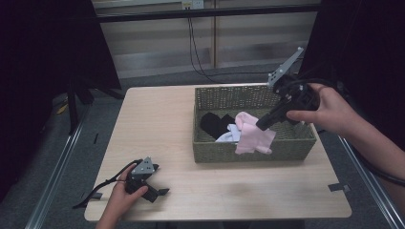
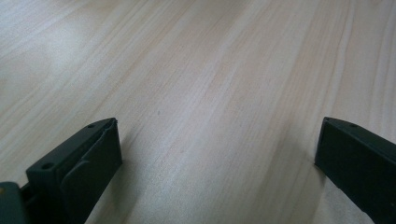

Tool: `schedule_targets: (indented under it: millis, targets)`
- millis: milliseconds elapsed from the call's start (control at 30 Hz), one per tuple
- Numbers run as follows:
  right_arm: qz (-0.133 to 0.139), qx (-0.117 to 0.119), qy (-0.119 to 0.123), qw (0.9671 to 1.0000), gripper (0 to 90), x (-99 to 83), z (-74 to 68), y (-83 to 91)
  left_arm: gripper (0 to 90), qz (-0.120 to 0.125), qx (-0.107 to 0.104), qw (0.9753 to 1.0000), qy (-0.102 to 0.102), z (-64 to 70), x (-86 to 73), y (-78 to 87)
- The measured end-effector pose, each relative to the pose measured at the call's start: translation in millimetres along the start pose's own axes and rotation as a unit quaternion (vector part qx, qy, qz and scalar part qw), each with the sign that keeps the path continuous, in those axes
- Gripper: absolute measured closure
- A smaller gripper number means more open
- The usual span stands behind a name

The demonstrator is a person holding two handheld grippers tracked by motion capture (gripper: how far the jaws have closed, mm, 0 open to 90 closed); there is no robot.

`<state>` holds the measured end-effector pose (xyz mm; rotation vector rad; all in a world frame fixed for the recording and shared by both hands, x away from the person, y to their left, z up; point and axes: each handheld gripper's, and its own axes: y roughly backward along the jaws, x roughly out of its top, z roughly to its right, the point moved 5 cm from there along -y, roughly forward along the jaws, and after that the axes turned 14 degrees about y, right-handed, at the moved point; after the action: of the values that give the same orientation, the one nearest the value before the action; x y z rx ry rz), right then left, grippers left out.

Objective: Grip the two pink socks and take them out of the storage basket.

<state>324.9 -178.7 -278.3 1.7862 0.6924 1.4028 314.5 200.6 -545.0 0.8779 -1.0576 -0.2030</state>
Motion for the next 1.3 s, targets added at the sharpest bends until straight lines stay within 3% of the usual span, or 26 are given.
schedule_targets:
  millis: [33,167,267,333,633,1000,1300]
  targets:
    - [0.003,0.009,0.005,0.9999,84.6,-1.4,-4.6,-8.6,0.0,0.000,0.000,1.0000,0.000,0.0,0.0,0.0]
    - [-0.001,0.012,0.000,0.9999,74.3,-5.6,-4.4,-20.2,0.0,0.003,0.000,1.0000,0.001,0.0,0.1,-0.3]
    - [-0.001,0.002,-0.011,0.9999,70.4,-10.0,5.2,-25.8,0.0,0.002,-0.001,1.0000,0.000,0.0,0.0,-0.3]
    - [-0.004,-0.012,-0.018,0.9997,67.9,-14.6,18.7,-30.4,0.0,0.002,0.000,1.0000,0.000,0.0,0.0,-0.2]
    - [-0.017,-0.042,-0.046,0.9979,62.1,-23.9,50.3,-44.4,0.0,0.003,-0.001,1.0000,0.001,0.0,0.1,-0.5]
    - [-0.037,-0.084,-0.082,0.9925,58.4,-39.5,94.6,-67.5,0.0,0.003,0.000,1.0000,0.000,0.0,0.1,-0.3]
    - [-0.049,-0.105,-0.096,0.9886,54.6,-50.1,114.3,-82.9,0.0,0.001,0.000,1.0000,0.000,0.0,0.0,-0.2]
